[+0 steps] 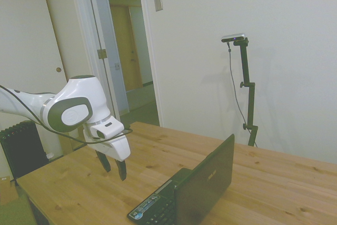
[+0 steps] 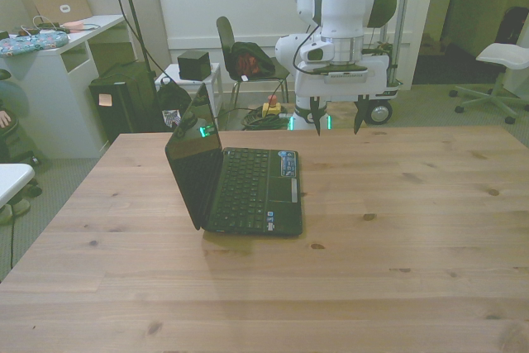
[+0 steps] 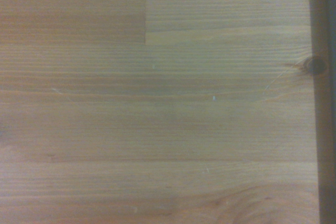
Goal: Close the laptop
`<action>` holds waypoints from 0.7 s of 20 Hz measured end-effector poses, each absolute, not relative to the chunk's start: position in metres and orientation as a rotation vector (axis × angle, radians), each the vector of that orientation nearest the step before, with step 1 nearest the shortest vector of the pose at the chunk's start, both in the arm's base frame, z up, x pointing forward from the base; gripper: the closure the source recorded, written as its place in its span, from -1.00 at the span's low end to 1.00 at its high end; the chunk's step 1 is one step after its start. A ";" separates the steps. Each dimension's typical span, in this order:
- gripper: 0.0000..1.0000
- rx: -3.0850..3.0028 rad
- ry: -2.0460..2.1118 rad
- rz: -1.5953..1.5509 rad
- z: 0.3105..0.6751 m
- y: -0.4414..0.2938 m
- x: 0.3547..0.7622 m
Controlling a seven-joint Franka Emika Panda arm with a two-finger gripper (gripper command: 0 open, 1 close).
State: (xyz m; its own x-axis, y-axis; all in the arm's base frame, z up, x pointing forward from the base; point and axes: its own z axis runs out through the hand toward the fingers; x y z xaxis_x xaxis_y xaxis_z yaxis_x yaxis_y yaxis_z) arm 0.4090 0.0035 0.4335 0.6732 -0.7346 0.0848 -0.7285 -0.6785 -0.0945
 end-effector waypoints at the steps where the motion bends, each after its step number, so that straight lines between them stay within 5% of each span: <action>1: -1.00 -2.825 1.235 -0.177 0.433 0.004 0.409; 4: -1.00 -2.809 1.236 -0.205 0.447 0.001 0.417; 14: -1.00 -2.681 1.449 -0.286 0.577 -0.096 0.483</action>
State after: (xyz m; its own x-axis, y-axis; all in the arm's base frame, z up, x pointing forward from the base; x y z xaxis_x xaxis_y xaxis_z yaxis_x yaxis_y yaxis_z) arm 0.4834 -0.0957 0.5774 0.5351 -0.8354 0.1253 -0.8205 -0.5493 -0.1585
